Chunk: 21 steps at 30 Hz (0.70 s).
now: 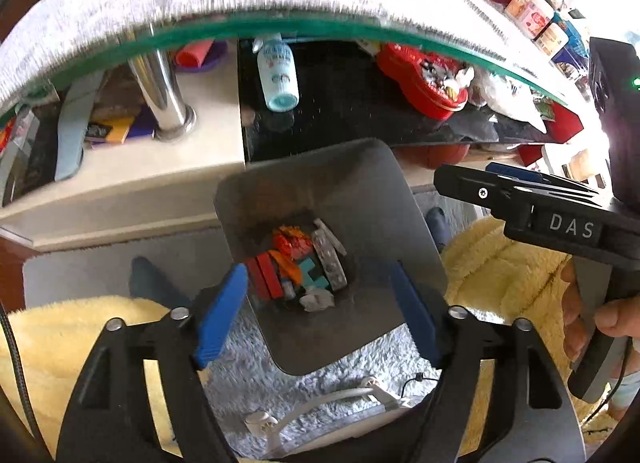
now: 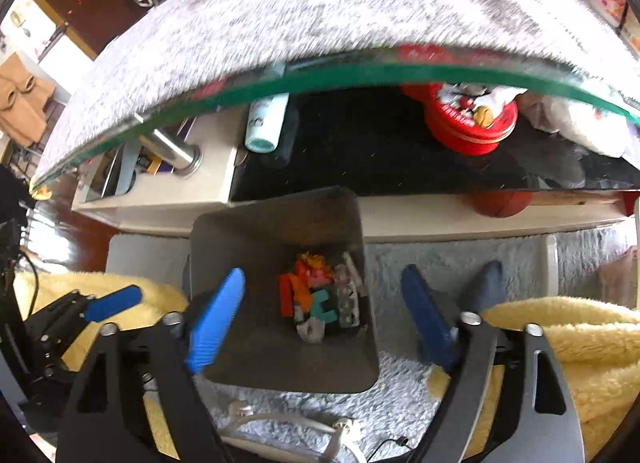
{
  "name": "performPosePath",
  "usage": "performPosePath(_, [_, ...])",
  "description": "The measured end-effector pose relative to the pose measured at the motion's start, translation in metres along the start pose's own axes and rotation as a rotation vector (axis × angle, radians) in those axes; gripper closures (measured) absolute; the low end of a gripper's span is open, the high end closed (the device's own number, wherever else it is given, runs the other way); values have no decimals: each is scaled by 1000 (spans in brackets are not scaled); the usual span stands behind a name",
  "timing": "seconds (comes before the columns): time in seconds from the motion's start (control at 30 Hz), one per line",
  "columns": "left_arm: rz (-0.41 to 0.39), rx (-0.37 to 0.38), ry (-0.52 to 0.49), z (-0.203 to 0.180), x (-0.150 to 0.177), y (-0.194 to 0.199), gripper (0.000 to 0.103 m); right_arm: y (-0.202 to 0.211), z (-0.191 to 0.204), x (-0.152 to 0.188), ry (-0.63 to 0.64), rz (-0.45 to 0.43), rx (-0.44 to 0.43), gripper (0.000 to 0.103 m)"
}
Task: Collect trash
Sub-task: 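Raise both open tools back over the table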
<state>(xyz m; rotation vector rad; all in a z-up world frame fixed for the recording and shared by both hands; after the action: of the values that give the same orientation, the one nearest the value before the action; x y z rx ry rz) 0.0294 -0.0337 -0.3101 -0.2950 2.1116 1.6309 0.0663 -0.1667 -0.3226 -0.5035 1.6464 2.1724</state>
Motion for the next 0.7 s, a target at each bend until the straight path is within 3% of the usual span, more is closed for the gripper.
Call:
performPosePath(0.27, [-46, 3, 5, 4, -21, 18, 25, 26, -1, -30, 10, -73, -1, 14])
performPosePath(0.43, [-112, -3, -2, 5, -53, 34, 22, 47, -8, -71, 9, -156, 4, 13])
performPosePath(0.7, [-165, -11, -40, 4, -113, 38, 22, 47, -20, -131, 12, -214, 39, 13])
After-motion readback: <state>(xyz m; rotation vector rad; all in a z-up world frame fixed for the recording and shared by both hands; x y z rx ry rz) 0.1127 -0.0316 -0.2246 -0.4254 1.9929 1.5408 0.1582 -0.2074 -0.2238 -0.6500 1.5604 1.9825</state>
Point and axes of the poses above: each gripper's, at about its wrist camera, not at the fingertips, and y roughly against the way its jaws point, z to its left, x to its underside, the point moved 6 cm from there along -y, roughly the way its jaws point, and after that the axes turned 9 degrees about -z, right-handed, at the moved point
